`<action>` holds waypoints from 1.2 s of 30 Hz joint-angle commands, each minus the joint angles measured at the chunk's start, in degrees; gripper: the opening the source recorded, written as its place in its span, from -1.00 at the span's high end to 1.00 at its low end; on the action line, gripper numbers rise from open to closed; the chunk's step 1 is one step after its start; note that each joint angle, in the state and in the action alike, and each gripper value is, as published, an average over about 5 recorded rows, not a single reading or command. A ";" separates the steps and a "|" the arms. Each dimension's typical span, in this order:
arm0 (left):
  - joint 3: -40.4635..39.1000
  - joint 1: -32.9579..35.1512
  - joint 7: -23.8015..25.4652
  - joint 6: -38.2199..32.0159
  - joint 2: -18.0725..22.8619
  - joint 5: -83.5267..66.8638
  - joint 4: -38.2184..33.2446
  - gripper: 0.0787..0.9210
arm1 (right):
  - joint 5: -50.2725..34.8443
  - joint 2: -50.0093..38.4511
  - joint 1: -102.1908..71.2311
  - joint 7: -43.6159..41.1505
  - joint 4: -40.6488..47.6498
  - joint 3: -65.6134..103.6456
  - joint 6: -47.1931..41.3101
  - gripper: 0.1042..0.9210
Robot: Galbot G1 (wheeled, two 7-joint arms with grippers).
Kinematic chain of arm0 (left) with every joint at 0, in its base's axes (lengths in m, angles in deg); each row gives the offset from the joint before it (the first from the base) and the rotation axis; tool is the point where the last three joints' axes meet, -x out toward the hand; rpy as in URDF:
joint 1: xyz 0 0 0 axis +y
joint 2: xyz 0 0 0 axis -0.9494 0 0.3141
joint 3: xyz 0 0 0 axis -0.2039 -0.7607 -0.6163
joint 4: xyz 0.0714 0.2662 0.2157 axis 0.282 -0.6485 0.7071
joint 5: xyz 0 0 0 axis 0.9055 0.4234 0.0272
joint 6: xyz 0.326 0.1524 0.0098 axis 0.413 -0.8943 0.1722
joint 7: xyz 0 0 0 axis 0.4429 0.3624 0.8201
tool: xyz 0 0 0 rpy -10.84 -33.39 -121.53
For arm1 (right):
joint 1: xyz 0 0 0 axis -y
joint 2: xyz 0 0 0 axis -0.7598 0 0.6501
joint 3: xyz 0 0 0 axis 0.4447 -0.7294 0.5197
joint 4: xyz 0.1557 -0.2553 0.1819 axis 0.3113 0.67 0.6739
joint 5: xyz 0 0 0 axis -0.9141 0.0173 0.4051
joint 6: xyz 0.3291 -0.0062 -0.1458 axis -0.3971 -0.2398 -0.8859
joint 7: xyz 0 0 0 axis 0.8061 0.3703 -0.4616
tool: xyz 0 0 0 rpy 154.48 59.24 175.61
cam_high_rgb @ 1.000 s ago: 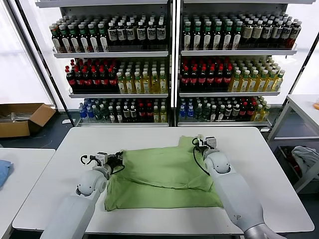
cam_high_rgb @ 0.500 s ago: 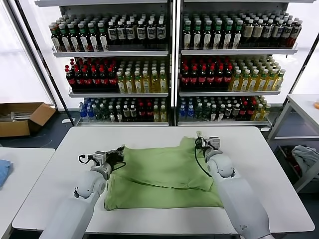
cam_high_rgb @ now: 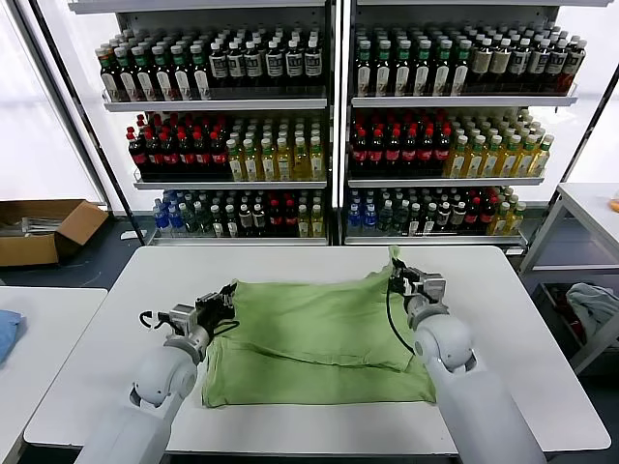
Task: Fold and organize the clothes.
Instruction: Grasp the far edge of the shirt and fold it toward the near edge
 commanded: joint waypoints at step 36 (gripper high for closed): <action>2.84 17.85 0.71 -2.60 1.78 8.41 -6.24 0.99 | 7.90 2.63 -27.07 4.09 -17.34 5.71 0.48 1.00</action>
